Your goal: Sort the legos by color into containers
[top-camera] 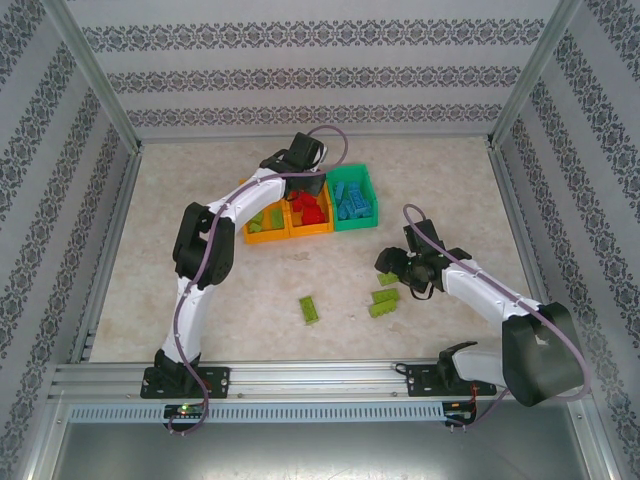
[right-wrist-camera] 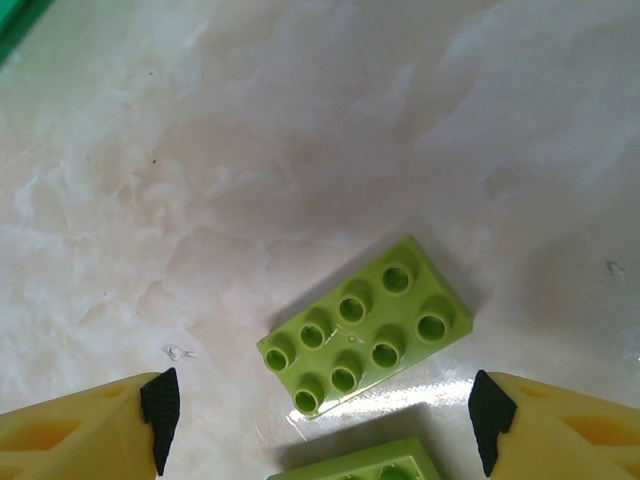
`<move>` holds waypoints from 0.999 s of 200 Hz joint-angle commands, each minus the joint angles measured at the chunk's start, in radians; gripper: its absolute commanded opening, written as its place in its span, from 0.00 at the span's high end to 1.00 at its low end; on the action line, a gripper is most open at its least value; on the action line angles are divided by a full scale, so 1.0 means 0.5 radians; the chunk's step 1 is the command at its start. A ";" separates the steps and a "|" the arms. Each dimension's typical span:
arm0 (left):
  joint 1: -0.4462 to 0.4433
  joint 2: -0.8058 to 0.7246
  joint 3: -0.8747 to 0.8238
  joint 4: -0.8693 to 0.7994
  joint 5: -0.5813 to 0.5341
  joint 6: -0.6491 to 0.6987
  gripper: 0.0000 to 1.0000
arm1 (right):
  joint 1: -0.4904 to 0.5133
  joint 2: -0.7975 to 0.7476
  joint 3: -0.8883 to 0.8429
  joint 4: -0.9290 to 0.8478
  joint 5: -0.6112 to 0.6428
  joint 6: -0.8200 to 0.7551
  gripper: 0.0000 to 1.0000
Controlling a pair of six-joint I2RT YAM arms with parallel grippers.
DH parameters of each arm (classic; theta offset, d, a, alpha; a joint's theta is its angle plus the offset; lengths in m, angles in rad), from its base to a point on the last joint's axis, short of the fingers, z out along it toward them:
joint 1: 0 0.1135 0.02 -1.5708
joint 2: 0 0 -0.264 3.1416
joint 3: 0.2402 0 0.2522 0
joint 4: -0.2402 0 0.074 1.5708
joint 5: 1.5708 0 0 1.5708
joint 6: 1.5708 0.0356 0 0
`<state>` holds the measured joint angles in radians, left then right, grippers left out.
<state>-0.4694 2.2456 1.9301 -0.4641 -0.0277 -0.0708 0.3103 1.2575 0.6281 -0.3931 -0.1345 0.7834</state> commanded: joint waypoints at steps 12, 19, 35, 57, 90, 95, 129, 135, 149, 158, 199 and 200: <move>0.013 -0.132 -0.117 0.053 -0.006 -0.078 0.45 | 0.015 0.086 0.000 -0.031 0.009 0.059 0.21; 0.013 -0.154 -0.137 0.057 -0.006 -0.082 0.43 | 0.014 0.116 0.012 -0.020 -0.009 0.062 0.21; 0.014 -0.190 -0.169 0.053 -0.023 -0.091 0.39 | 0.021 0.175 0.032 -0.013 -0.031 0.067 0.22; 0.012 -0.289 -0.293 0.119 0.025 -0.115 0.36 | 0.031 0.224 0.042 0.001 -0.026 0.066 0.22; 0.007 -0.509 -0.572 0.304 0.128 -0.164 0.34 | 0.050 0.302 0.084 0.007 -0.020 0.062 0.22; 0.004 -0.539 -0.607 0.326 0.135 -0.168 0.34 | 0.056 0.315 0.090 0.014 -0.022 0.067 0.22; -0.012 -0.742 -0.872 0.432 0.168 -0.173 0.33 | 0.072 0.429 0.173 0.037 -0.020 0.058 0.22; -0.012 -0.768 -0.914 0.450 0.177 -0.179 0.33 | 0.073 0.451 0.196 0.038 -0.023 0.055 0.22; -0.015 -0.838 -1.011 0.480 0.201 -0.198 0.32 | 0.085 0.515 0.255 0.038 -0.023 0.046 0.22; -0.015 -0.875 -1.062 0.495 0.211 -0.210 0.32 | 0.094 0.560 0.292 0.040 -0.027 0.036 0.23; -0.021 -1.021 -1.289 0.547 0.212 -0.234 0.32 | 0.140 0.702 0.422 0.040 -0.026 0.034 0.23; -0.020 -1.024 -1.294 0.549 0.212 -0.235 0.32 | 0.140 0.704 0.425 0.039 -0.024 0.034 0.23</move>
<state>-0.4721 1.7908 1.3342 -0.2356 0.0639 -0.1650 0.3519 1.5448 0.8059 -0.5518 -0.1001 0.8089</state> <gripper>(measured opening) 0.681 0.769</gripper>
